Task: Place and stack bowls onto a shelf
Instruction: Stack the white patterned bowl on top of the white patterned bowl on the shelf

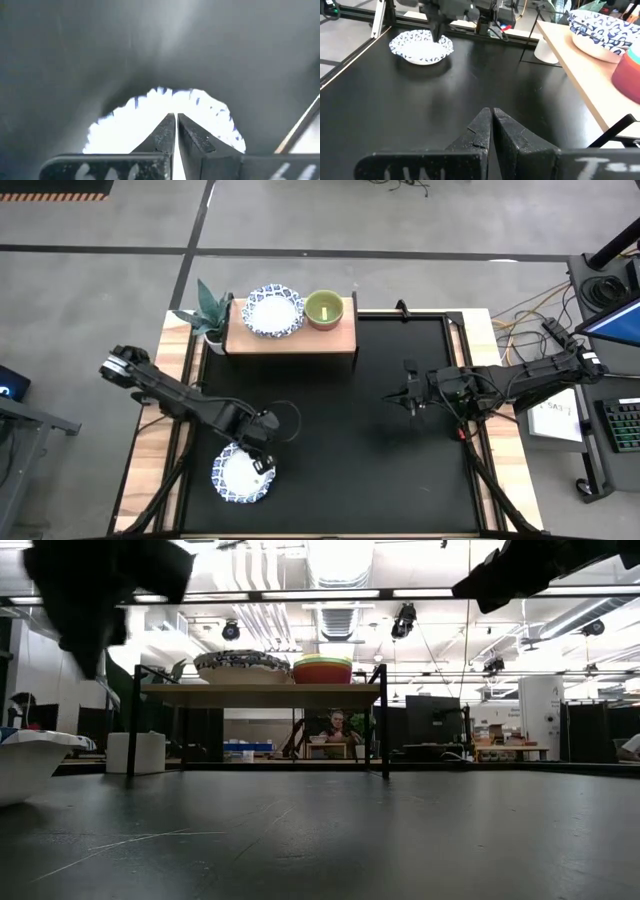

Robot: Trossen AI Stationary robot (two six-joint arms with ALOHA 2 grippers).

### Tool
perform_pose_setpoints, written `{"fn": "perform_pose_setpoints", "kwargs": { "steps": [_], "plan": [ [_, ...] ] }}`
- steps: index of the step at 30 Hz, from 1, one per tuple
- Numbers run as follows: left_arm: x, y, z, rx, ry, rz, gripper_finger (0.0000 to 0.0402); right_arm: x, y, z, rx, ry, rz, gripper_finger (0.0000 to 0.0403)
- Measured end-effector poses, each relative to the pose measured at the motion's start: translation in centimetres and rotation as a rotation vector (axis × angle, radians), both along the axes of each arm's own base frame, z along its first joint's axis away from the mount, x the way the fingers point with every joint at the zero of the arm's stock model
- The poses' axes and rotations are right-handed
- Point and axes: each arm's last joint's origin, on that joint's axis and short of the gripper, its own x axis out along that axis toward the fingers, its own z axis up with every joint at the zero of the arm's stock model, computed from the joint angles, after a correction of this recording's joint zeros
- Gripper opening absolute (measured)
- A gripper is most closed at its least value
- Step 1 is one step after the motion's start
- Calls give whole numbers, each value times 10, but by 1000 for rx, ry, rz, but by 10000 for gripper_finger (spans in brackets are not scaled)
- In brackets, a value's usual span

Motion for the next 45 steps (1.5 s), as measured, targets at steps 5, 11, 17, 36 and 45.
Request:
{"fn": "perform_pose_setpoints", "kwargs": {
  "steps": [5,11,17,36,45],
  "plan": [
    [-4,-11,-5,-181,91,113,0,0,0,0,-11,0,4,9],
    [-1,-32,7,-272,35,173,8,0,0,1,-46,-7,15,9],
    [-6,-48,10,-292,6,295,56,1,0,3,-69,-38,23,9],
    [12,-74,-22,-162,40,406,143,1,0,5,-101,-54,32,9],
    [28,-87,-30,-92,90,374,137,1,0,5,-100,-54,32,9]
  ]
}}
